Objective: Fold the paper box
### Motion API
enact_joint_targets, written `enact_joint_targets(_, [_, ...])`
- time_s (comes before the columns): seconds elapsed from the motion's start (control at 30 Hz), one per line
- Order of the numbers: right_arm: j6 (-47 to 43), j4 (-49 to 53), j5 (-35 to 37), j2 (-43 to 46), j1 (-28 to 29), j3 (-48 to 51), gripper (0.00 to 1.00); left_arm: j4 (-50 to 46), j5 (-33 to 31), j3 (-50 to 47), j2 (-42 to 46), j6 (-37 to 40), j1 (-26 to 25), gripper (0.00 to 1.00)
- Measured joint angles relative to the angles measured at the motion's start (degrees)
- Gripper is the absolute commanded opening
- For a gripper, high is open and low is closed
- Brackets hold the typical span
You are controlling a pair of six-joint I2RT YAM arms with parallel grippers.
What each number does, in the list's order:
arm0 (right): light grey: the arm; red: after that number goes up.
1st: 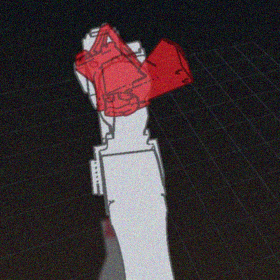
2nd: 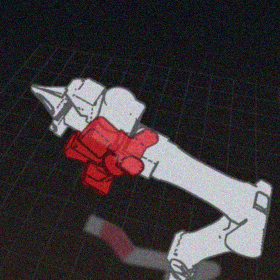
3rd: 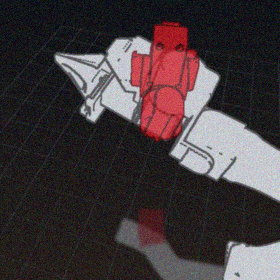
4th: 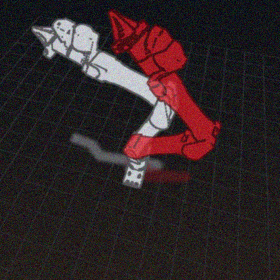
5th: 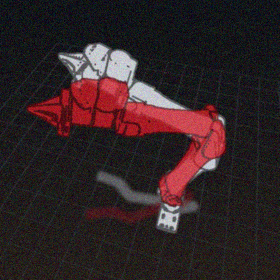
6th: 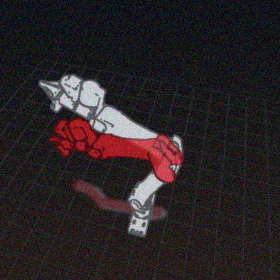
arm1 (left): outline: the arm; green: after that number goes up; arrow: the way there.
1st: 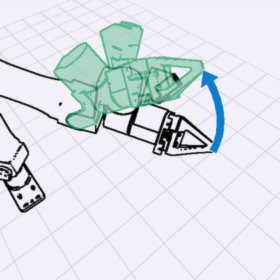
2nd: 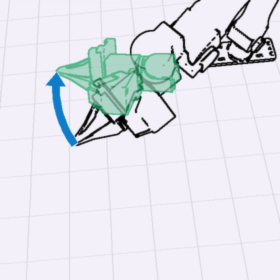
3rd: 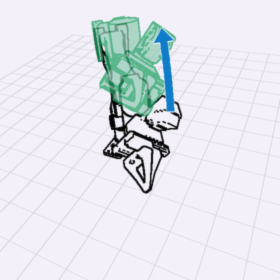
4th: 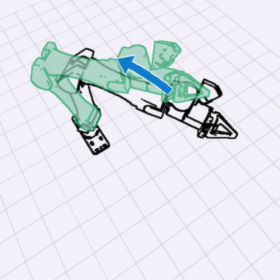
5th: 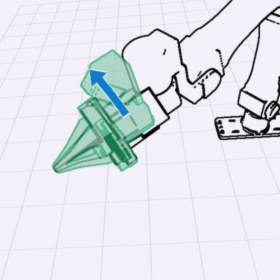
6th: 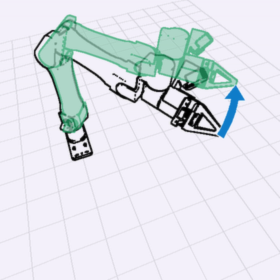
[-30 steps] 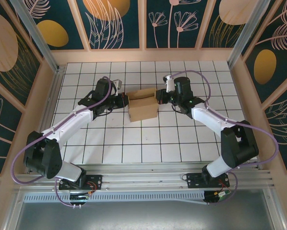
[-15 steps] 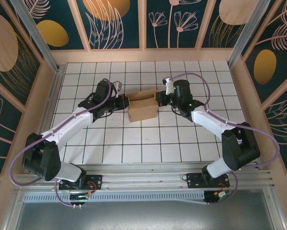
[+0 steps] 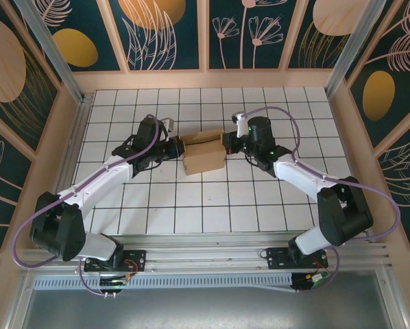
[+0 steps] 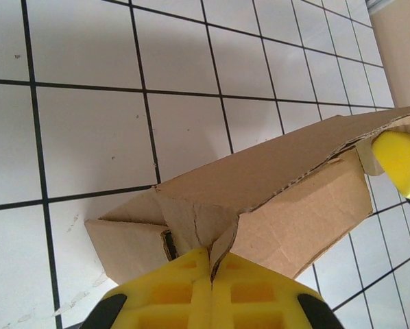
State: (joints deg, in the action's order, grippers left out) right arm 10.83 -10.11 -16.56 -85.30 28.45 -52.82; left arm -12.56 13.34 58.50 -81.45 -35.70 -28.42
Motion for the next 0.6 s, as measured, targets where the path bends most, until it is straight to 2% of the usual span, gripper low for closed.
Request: enact_joint_targets(0.6, [0.02,2.40,-0.22,1.36,0.22,0.79,0.09,1.14,-2.08,-1.49,-0.44,0.72,-0.68,0.01])
